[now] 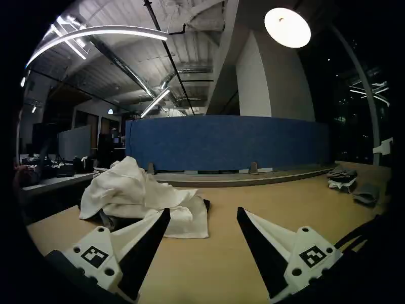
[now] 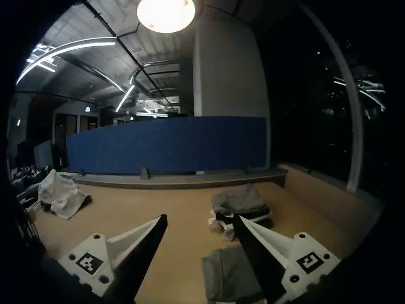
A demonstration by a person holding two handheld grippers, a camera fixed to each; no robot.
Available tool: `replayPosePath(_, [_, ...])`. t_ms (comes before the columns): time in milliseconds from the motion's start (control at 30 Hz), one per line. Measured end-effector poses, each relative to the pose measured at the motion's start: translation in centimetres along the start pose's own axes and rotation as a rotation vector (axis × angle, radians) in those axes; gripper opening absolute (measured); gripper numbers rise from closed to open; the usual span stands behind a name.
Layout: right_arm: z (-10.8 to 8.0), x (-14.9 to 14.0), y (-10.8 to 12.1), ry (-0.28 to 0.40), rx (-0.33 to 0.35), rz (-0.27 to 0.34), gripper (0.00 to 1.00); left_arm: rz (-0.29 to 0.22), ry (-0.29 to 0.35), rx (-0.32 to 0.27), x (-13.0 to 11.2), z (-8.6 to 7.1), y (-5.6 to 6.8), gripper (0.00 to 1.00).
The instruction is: Fold towel
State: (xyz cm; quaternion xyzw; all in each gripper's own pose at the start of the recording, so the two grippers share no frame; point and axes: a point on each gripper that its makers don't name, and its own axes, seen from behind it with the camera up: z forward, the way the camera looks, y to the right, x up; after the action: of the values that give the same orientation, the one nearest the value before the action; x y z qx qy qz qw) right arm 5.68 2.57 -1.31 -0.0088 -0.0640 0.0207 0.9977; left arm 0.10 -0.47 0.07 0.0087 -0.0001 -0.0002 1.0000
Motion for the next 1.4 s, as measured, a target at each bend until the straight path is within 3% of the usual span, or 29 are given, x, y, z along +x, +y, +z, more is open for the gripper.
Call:
replayPosePath(300, [0.6, -0.4, 0.7, 0.083, 0.01, 0.011, 1.0, 0.0, 0.0, 0.0, 0.0, 0.0, 0.1, 0.98])
replayPosePath(600, [1.8, -3.1, 0.5, 0.095, 0.027, -0.008, 1.0, 0.0, 0.0, 0.0, 0.0, 0.1, 0.1, 0.98])
replayPosePath(800, [2.8, -3.8, 0.1, 0.095, 0.041, 0.019, 1.0, 0.0, 0.0, 0.0, 0.0, 0.1, 0.0, 0.99])
replayPosePath(1100, [2.7, -4.6, -1.0, 0.104, 0.042, 0.031, 1.0, 0.0, 0.0, 0.0, 0.0, 0.1, 0.0, 0.98])
replayPosePath(1400, [2.4, -5.0, -0.6, 0.114, 0.013, 0.044, 1.0, 0.0, 0.0, 0.0, 0.0, 0.1, 0.0, 0.98])
